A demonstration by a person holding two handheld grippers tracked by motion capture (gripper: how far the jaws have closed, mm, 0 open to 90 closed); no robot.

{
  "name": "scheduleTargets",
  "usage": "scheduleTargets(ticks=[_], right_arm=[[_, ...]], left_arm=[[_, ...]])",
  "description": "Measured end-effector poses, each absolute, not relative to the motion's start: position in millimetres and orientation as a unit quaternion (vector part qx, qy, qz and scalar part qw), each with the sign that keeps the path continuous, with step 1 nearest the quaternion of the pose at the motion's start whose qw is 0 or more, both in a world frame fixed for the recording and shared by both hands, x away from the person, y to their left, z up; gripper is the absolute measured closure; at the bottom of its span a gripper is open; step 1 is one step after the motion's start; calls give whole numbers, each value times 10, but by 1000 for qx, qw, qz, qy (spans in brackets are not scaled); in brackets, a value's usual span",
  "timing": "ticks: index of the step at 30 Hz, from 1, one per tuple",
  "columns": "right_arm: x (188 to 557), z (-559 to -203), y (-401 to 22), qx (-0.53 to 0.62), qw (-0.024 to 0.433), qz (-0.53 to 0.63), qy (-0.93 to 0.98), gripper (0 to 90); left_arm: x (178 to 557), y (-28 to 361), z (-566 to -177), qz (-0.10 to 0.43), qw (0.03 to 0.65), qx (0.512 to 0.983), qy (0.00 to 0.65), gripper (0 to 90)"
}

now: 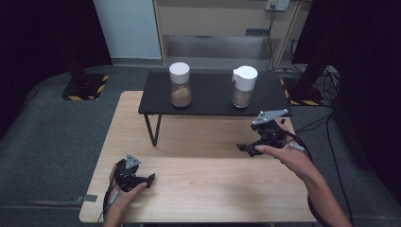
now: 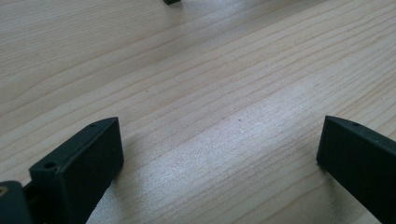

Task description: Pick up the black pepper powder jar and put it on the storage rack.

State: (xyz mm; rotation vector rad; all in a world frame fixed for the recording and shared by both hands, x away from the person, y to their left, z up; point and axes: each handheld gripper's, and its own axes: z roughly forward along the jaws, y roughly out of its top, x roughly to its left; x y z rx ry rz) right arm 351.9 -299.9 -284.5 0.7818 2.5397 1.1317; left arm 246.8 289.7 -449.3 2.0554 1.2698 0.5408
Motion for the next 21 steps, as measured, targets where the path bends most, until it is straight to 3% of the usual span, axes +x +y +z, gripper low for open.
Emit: scheduleTargets(ticks=[21], right_arm=[[3462,-3203,-3008,283,108,376,876,53]], left_arm=[[2468,2897,-4493,206,327,785,485,0]])
